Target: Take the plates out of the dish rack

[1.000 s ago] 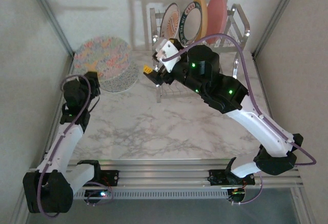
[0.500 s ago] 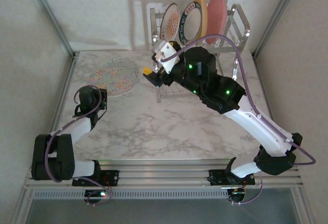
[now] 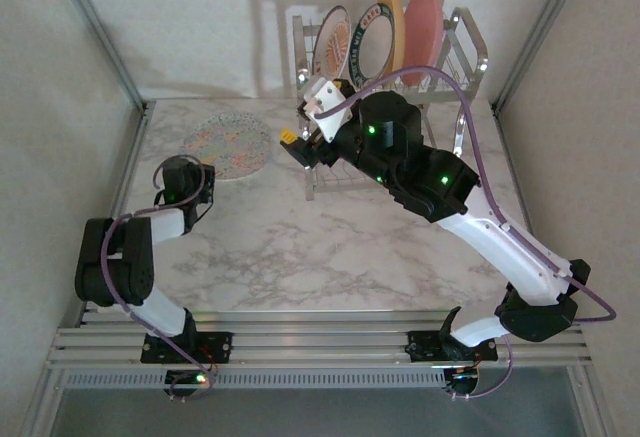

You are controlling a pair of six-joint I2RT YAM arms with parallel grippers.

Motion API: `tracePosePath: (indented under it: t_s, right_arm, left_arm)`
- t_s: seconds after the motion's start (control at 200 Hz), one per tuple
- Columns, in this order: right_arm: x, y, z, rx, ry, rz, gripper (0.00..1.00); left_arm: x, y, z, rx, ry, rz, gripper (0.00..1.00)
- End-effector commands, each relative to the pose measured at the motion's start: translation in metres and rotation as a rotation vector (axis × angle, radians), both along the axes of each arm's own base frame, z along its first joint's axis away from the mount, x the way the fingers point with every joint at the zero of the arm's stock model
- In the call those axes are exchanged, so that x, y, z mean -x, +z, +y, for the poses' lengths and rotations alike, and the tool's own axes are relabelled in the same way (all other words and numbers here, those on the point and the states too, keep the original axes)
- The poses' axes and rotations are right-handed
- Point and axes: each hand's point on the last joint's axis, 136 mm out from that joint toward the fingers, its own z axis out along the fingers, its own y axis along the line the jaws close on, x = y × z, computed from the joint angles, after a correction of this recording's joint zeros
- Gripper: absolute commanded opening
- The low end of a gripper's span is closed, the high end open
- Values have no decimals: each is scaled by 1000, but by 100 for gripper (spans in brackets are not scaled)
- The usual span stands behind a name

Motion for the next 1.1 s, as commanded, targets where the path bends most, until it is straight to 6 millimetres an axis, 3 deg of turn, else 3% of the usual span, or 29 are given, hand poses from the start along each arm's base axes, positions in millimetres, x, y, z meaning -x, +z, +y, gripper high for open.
tracePosePath:
  t_s: [0.0,0.195,0.801,1.096]
  right_arm:
    - [1,8,-5,-25,-23,-11,88]
    - [0,8,-3,-22,-23,-10,88]
    - [0,4,-1,-22,-19,7,89]
    - [0,4,-1,-31,-21,15,89]
  left_arm:
    - [-24,32,3,-19,-26,-133,0]
    - [-35,31,9,-37,-30,-141,0]
    - [-46,0,14,-46,-69,-88,0]
    - [-53,-7,8,-38,-120,-42,25]
